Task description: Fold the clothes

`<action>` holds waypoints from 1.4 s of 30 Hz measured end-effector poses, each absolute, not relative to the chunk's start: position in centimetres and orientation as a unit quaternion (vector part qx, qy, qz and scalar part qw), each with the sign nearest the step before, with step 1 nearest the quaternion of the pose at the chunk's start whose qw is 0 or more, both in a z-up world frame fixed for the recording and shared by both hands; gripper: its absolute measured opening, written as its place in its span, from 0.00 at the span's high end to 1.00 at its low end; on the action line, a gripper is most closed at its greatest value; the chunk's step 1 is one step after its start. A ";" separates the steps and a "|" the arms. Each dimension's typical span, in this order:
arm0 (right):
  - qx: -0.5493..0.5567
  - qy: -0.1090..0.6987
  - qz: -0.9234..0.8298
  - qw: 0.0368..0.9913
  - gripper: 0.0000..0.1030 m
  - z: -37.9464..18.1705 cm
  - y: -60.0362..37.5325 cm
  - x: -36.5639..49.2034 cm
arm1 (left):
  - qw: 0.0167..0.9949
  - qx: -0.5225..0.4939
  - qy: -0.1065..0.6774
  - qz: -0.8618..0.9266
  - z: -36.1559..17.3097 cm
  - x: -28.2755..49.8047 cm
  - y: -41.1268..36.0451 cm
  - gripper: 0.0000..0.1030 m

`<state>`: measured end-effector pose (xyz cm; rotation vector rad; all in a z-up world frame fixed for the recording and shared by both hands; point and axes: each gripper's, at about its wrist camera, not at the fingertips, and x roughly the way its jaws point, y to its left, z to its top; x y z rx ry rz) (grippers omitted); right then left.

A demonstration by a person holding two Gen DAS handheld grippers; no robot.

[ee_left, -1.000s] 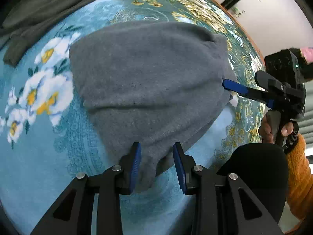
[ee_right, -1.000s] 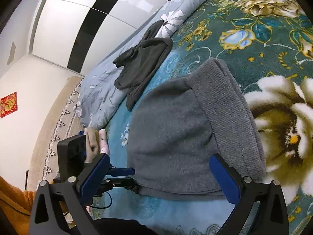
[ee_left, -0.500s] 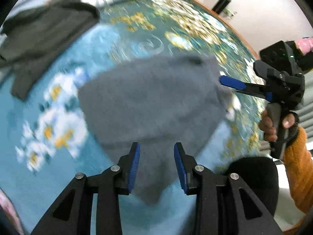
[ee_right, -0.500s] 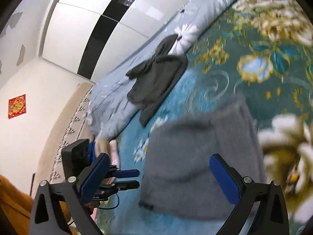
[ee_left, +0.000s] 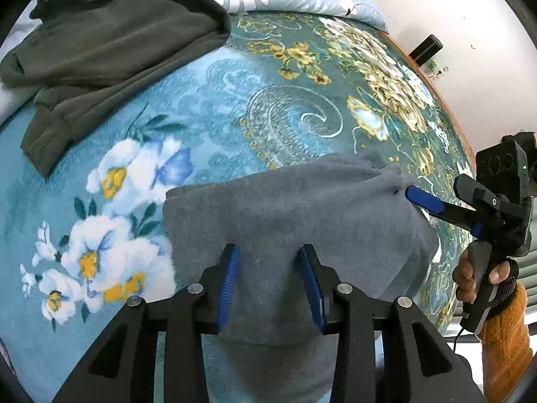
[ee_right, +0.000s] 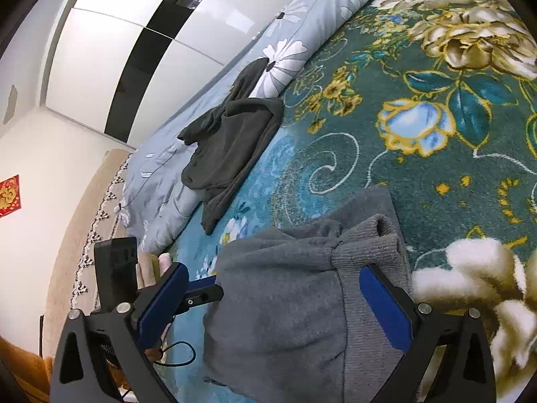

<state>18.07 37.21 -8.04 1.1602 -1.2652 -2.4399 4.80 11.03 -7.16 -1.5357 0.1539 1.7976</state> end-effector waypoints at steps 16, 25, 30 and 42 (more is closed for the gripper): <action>0.398 -0.440 -0.803 0.058 0.00 -8.5 37.2 17.7 | 0.359 -0.618 0.028 0.698 -8.4 4.2 10.3 0.55; 0.363 -0.445 -0.818 0.016 0.00 -5.5 39.3 22.3 | 0.359 -0.595 0.007 0.719 -5.1 4.7 7.9 0.54; 0.404 -0.452 -0.795 -0.018 0.00 -7.6 40.1 24.4 | 0.333 -0.609 0.013 0.720 -5.8 4.4 6.1 0.54; 0.480 -0.354 -0.802 -0.029 0.00 -10.1 36.0 22.7 | 0.311 -0.632 0.022 0.710 -7.7 5.1 6.2 0.54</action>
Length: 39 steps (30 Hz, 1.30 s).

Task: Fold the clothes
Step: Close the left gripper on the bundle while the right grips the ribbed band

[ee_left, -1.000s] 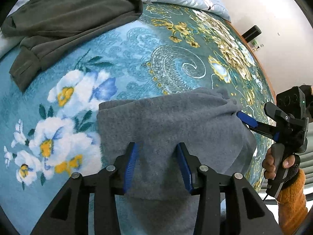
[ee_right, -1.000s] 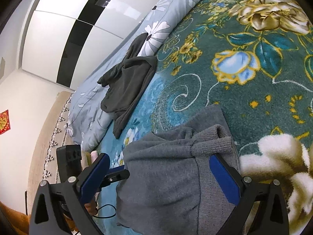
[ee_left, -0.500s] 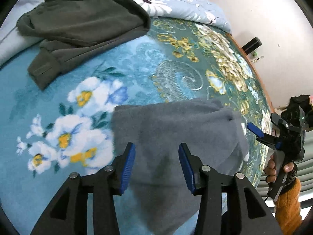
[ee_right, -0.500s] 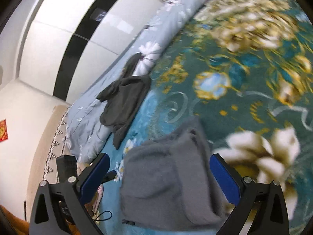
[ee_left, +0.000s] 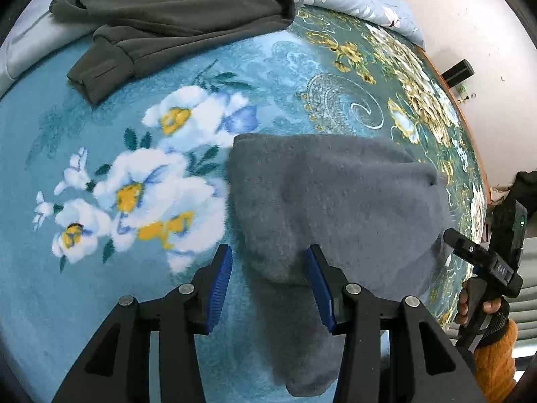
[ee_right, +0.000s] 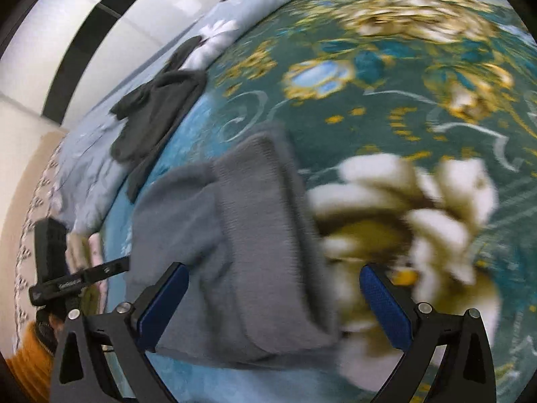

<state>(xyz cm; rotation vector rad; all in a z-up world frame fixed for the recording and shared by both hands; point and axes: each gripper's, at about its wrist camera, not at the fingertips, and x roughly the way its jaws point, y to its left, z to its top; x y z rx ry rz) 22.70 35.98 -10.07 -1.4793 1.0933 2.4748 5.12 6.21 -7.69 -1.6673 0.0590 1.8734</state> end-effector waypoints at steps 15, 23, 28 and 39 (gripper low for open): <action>-0.493 0.346 0.794 0.087 0.00 -11.0 35.3 21.9 | 0.310 -0.640 0.014 0.702 -8.4 4.7 5.6 0.51; -0.457 0.434 0.776 -0.016 0.04 -11.3 38.4 22.8 | 0.322 -0.642 -0.004 0.695 -8.5 4.8 5.2 0.50; -0.444 0.487 0.750 -0.046 0.09 -12.6 40.8 23.0 | 0.343 -0.655 -0.049 0.672 -9.0 5.1 4.4 0.50; -0.454 0.460 0.759 -0.078 0.12 -13.0 40.1 20.2 | 0.359 -0.677 -0.120 0.632 -10.6 5.2 4.1 0.48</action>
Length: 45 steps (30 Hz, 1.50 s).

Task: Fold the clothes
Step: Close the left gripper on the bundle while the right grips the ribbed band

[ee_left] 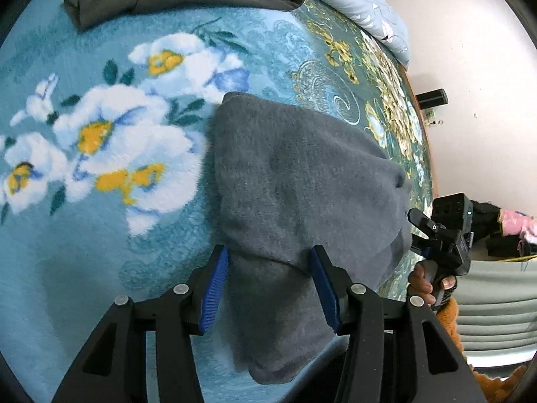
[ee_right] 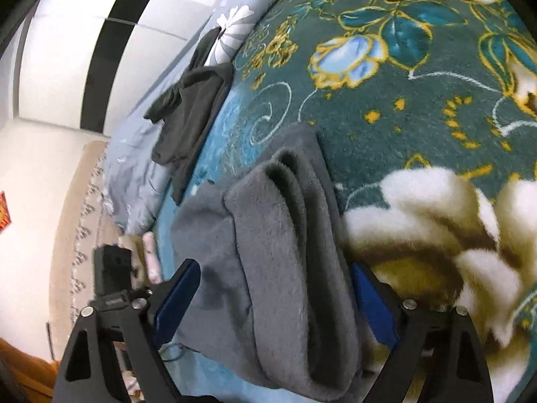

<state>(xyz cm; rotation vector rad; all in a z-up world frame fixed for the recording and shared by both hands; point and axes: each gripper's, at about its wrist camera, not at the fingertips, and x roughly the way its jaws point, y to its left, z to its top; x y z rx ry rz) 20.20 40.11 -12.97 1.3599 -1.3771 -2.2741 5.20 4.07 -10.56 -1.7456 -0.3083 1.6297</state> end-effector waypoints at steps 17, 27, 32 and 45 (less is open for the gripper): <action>0.468 -0.486 -0.735 0.071 0.43 -13.9 40.8 20.1 | 0.374 -0.677 -0.136 0.619 -11.2 5.1 4.9 0.46; 0.462 -0.514 -0.718 0.083 0.53 -14.5 41.0 20.2 | 0.351 -0.687 -0.182 0.609 -12.6 4.8 3.6 0.43; 0.460 -0.526 -0.711 0.079 0.55 -14.8 41.0 20.4 | 0.351 -0.692 -0.186 0.603 -12.6 5.0 3.2 0.43; 0.464 -0.545 -0.698 0.023 0.56 -14.3 40.4 20.2 | 0.346 -0.681 -0.155 0.627 -11.9 5.5 5.0 0.60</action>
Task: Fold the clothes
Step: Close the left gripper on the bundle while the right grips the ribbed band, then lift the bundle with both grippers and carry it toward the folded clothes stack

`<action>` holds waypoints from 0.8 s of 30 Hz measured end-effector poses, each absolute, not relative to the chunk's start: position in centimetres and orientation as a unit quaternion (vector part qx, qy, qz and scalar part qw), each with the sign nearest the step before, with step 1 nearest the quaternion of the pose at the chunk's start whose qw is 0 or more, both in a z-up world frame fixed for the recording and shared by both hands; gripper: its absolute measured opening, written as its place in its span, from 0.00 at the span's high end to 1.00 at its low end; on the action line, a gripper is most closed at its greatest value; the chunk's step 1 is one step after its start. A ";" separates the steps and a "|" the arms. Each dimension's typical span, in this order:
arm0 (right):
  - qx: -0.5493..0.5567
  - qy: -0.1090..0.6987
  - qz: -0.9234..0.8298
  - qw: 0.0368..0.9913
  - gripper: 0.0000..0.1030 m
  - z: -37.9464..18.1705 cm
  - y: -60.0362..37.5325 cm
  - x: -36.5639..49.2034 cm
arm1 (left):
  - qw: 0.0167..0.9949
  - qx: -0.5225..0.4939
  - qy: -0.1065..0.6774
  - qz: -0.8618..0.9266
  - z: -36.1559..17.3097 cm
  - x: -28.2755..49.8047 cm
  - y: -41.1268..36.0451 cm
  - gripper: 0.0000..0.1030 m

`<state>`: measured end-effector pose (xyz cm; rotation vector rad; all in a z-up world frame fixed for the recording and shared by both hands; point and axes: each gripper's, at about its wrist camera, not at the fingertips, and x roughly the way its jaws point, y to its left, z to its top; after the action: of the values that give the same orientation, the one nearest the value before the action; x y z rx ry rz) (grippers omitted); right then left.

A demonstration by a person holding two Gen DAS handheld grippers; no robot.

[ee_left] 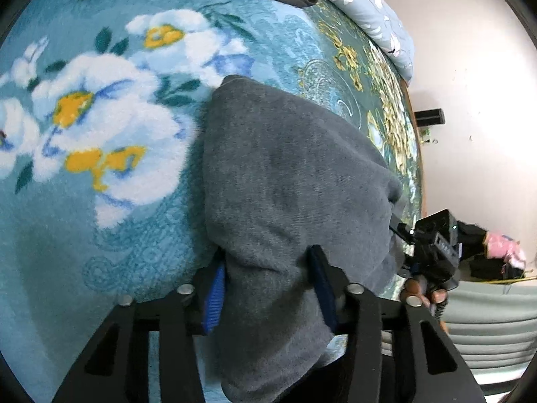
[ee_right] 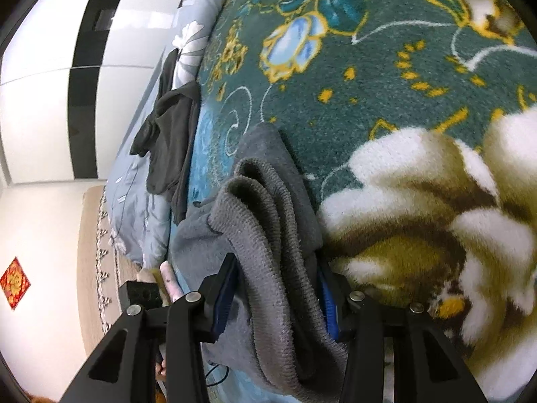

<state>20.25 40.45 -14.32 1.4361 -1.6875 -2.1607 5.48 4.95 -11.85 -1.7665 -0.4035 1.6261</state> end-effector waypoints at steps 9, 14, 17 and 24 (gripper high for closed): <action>0.476 -0.530 -0.701 -0.015 0.67 -11.7 39.4 20.5 | 0.359 -0.654 -0.112 0.656 -8.7 5.8 5.3 0.79; 0.479 -0.525 -0.703 -0.026 0.70 -10.0 38.5 21.4 | 0.374 -0.636 -0.124 0.663 -6.7 6.0 4.7 0.81; 0.472 -0.521 -0.711 -0.025 0.70 -8.4 38.0 21.9 | 0.382 -0.629 -0.139 0.663 -5.8 6.1 4.0 0.81; 0.470 -0.488 -0.736 -0.011 0.71 -3.8 35.5 19.7 | 0.386 -0.605 -0.167 0.676 -3.3 5.9 0.9 0.81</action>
<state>19.71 35.50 -3.79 1.4864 -1.5430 -2.3269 5.91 0.94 -3.29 -1.5405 -0.4260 1.7207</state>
